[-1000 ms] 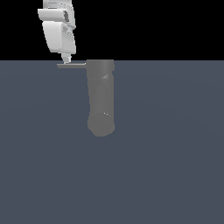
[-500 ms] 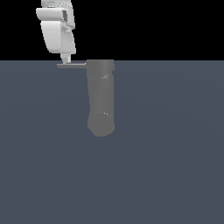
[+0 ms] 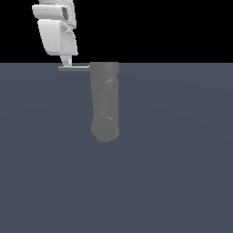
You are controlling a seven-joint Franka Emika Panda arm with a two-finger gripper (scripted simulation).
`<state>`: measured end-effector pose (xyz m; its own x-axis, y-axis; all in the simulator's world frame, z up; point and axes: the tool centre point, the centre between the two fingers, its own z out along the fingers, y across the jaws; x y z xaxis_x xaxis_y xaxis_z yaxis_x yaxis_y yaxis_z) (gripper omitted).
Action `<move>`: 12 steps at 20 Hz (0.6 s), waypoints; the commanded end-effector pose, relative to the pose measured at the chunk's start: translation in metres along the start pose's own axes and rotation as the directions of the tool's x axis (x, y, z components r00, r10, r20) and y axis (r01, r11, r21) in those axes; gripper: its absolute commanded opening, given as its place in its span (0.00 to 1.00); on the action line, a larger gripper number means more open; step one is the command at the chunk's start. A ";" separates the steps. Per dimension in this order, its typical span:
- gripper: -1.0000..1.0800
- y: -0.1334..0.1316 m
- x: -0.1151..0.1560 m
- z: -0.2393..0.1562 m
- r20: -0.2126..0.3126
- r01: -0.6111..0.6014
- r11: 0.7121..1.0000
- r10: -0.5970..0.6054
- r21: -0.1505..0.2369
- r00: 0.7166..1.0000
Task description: Turn on the faucet by rotating a designated handle.
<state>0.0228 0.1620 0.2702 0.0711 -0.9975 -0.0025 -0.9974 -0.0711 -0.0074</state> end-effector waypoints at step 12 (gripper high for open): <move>0.00 0.038 0.003 0.000 -0.002 -0.001 1.000 0.001 -0.008 1.000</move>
<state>-0.0062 0.1565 0.2702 0.0676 -0.9977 -0.0024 -0.9977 -0.0676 -0.0082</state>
